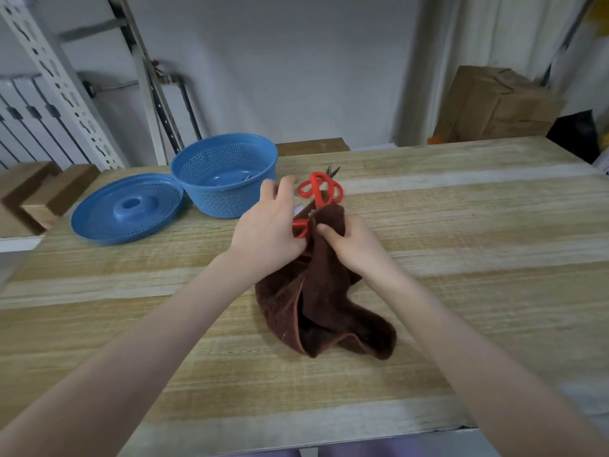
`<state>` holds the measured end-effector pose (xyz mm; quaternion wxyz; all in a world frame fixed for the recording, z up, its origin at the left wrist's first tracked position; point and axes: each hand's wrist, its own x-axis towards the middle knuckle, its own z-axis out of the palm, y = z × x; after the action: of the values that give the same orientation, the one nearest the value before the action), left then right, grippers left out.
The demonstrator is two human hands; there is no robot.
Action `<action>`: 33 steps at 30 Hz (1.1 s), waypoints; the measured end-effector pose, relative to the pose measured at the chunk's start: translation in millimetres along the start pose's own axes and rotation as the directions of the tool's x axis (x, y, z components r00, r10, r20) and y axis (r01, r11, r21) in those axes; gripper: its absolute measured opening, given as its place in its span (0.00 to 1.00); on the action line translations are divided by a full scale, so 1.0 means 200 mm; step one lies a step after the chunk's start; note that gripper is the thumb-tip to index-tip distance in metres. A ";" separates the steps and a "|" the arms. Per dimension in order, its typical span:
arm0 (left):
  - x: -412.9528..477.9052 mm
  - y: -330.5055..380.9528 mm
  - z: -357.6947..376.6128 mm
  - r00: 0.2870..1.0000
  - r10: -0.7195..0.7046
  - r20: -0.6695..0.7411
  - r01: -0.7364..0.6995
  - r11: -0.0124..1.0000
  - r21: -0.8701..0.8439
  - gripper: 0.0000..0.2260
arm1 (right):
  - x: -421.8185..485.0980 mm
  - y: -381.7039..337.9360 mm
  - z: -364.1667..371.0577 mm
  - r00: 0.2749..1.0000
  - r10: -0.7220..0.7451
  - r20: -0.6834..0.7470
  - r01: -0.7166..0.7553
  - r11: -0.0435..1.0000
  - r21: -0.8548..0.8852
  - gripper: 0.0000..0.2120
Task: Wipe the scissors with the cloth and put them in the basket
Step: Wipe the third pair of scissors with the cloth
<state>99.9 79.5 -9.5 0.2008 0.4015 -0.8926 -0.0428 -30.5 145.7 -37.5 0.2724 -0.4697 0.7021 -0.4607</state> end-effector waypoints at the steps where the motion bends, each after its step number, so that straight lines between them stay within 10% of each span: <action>1: 0.00 -0.02 0.00 1.000 0.020 0.019 -0.021 0.999 0.039 0.36 | 0.01 0.00 -0.02 0.999 -0.009 0.043 0.011 0.998 -0.056 0.09; 5: 0.00 -0.07 0.01 0.995 0.070 0.076 -0.079 0.990 0.114 0.40 | 0.05 0.01 -0.07 0.978 0.078 0.195 -0.029 0.970 -0.243 0.12; 15: -0.01 0.01 0.03 1.000 0.022 -0.005 -0.021 0.983 0.180 0.35 | 0.05 -0.02 -0.01 0.980 0.123 0.158 -0.155 0.965 0.211 0.06; 29: 0.03 -0.22 -0.04 0.860 0.137 0.492 -0.090 0.989 -0.117 0.48 | 0.08 -0.01 -0.19 0.881 0.092 0.464 0.005 0.979 -0.204 0.06; 33: 0.02 -0.19 -0.06 0.902 0.128 0.413 -0.110 0.992 -0.066 0.34 | 0.09 0.00 -0.24 0.877 0.076 0.474 0.048 0.969 -0.243 0.04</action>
<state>128.4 51.8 -5.9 0.0165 0.3236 -0.9366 -0.1335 -75.9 148.1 -15.9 0.3805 -0.5942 0.6680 -0.2365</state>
